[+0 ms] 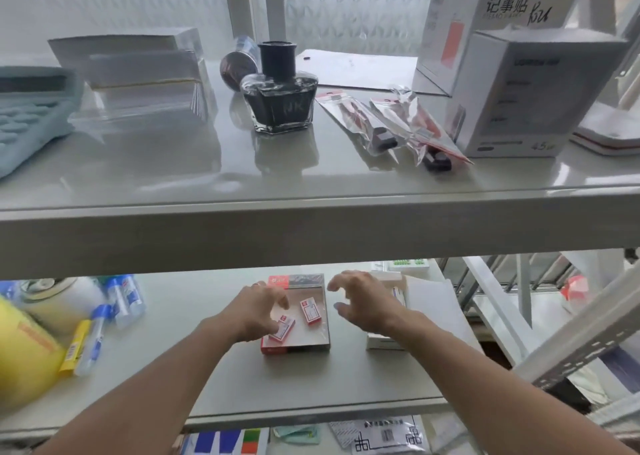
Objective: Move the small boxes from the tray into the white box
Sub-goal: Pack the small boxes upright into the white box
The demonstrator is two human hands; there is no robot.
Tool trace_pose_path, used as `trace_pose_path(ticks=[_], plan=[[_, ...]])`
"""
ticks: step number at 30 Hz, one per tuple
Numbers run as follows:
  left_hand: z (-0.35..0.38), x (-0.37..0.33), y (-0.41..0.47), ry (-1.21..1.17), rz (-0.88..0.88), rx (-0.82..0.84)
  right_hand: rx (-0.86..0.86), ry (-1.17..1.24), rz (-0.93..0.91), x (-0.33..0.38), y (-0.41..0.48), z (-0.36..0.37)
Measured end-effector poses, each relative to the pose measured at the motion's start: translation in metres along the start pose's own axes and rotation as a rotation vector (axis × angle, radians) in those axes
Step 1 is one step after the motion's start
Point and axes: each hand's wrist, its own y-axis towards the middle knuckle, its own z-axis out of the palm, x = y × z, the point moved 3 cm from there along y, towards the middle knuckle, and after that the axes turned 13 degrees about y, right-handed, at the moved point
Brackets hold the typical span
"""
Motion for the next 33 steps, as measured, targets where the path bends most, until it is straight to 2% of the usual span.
trace_pose_path(ticks=[4,6,9,18,33], plan=[[0.007,-0.001,-0.003,0.140,0.072,0.003,0.189,-0.193,0.003,0.017,0.024,0.050],[0.011,-0.001,-0.001,0.163,0.106,-0.011,0.229,-0.307,0.014,0.016,0.031,0.060],[0.019,0.001,0.002,0.163,0.131,-0.030,0.226,-0.352,0.047,0.012,0.037,0.066],[0.028,0.007,0.006,0.068,0.068,-0.234,0.176,-0.178,0.093,0.019,0.031,0.067],[0.028,0.006,0.004,-0.037,0.077,-0.167,0.146,-0.072,0.172,0.020,0.027,0.074]])
